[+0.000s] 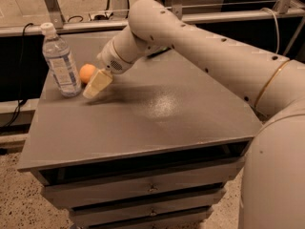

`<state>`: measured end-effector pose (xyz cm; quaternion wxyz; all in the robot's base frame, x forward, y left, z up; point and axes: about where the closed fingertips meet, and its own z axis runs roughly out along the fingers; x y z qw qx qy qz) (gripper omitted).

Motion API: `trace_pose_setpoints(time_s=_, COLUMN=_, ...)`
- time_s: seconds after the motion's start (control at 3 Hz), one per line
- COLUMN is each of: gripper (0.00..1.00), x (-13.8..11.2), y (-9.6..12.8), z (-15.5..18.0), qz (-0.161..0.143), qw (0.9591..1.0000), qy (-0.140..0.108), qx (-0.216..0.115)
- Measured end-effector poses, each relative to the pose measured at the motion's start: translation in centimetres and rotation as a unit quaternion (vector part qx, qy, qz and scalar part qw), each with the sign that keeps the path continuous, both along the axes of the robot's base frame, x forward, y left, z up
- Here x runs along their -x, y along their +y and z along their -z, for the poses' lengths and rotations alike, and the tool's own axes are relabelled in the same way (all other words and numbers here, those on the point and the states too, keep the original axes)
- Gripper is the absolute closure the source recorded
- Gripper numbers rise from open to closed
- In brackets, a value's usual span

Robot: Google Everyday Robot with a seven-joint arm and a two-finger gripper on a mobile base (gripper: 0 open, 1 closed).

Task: Move orange near blue plastic bottle

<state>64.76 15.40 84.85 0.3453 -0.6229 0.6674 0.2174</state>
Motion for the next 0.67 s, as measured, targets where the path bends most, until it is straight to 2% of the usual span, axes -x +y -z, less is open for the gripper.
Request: trace_pose_setpoints(time_s=0.67, gripper=0.00, x=0.6, y=-1.5, z=-1.1, qz=0.002, qw=0.9998, qy=0.002, qx=-0.019)
